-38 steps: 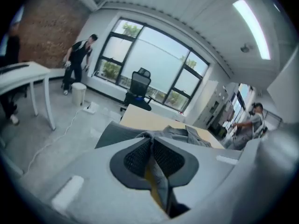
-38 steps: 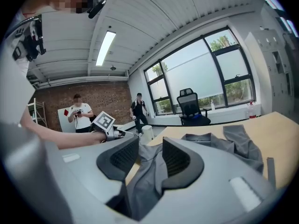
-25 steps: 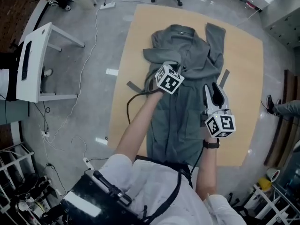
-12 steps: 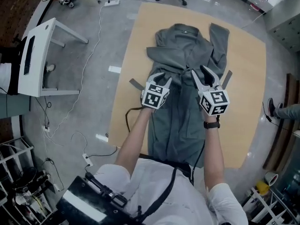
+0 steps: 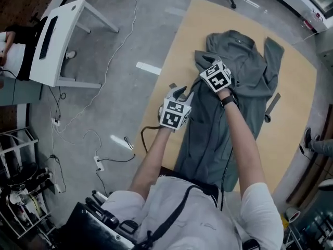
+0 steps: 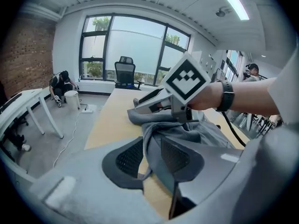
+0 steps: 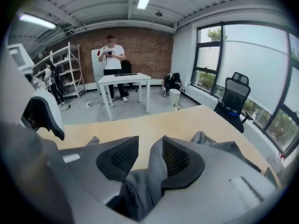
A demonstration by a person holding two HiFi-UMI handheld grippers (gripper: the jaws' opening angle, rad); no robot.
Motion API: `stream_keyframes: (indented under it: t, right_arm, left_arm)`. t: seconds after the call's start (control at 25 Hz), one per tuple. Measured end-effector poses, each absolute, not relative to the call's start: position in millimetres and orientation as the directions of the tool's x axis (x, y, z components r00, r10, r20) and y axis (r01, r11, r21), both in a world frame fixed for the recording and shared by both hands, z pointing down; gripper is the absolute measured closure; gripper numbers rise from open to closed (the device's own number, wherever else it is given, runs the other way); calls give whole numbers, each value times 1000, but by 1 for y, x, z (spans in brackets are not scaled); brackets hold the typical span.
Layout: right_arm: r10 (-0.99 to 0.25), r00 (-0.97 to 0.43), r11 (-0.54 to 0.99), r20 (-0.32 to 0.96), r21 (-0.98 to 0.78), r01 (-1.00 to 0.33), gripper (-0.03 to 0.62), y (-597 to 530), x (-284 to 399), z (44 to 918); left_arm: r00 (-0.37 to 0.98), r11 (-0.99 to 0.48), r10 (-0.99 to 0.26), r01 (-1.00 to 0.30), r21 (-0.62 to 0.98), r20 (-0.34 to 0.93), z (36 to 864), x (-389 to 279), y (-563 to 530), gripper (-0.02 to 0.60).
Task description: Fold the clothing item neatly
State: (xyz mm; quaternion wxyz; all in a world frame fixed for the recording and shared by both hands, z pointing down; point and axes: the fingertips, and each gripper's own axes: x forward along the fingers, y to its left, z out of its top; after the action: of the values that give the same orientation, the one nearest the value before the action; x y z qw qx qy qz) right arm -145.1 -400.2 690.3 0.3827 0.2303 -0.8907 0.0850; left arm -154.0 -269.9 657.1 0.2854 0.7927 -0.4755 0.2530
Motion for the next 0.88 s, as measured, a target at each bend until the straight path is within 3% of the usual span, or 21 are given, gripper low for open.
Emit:
stream_keyframes:
  t: [0.28,0.44,0.68,0.88]
  right_arm:
    - [-339,-390,904,856,181,-387,453,-419,-172,755]
    - [-389,-307,869,869,236,-434,562,-427,-156,766]
    - [-497,-515,762,699,67,-644,565,-416,-149,670]
    - [-681,-568,588,462,-118,-800,565,-411,-69,580]
  left_arm:
    - [407,-343,-618,-909,235,672,656,-187,-264,457]
    - [414,-342,-618,-907,245,668,654,-191,-262,457]
    - [434,-345,-627,-899,269,648,641,-192,-262,457]
    - [454,-371,-630,-889,270,630,630,-167,-267,457]
